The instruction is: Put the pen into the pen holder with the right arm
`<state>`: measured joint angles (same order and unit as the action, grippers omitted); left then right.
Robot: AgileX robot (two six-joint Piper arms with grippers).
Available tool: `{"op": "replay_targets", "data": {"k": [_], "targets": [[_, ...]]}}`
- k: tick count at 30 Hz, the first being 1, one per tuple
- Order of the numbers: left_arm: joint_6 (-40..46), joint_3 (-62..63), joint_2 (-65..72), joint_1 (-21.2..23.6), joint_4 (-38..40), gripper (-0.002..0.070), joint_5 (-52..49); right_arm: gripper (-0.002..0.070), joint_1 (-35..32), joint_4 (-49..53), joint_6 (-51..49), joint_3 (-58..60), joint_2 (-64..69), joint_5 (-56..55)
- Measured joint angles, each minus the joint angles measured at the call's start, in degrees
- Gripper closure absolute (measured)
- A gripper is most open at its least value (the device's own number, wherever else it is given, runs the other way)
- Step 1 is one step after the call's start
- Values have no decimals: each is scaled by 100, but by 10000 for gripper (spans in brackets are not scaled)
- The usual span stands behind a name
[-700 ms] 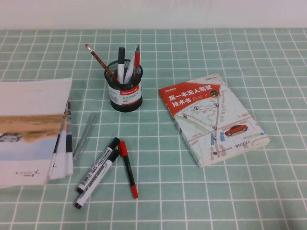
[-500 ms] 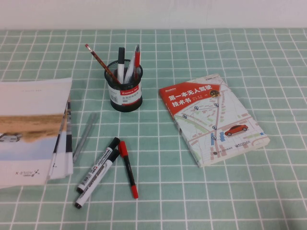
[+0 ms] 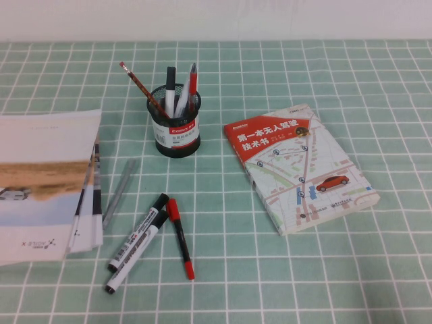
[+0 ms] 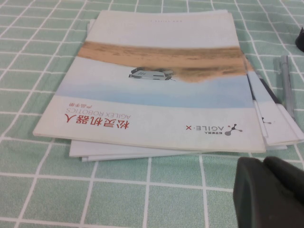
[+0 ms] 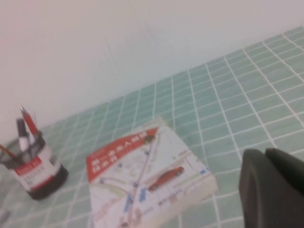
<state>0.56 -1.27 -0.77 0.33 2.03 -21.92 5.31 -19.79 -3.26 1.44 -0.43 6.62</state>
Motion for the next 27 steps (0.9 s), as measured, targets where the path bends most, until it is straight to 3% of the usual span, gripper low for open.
{"op": "replay_targets", "data": {"k": [15, 21, 27], "targets": [[0, 0, 0, 0, 0, 679, 0, 696, 0, -1226, 0, 0, 0, -182], [0, 0, 0, 0, 0, 679, 0, 696, 0, -1653, 0, -121, 508, 633], [0, 0, 0, 0, 0, 679, 0, 696, -7, -1666, 0, -1006, 1717, 1455]]}}
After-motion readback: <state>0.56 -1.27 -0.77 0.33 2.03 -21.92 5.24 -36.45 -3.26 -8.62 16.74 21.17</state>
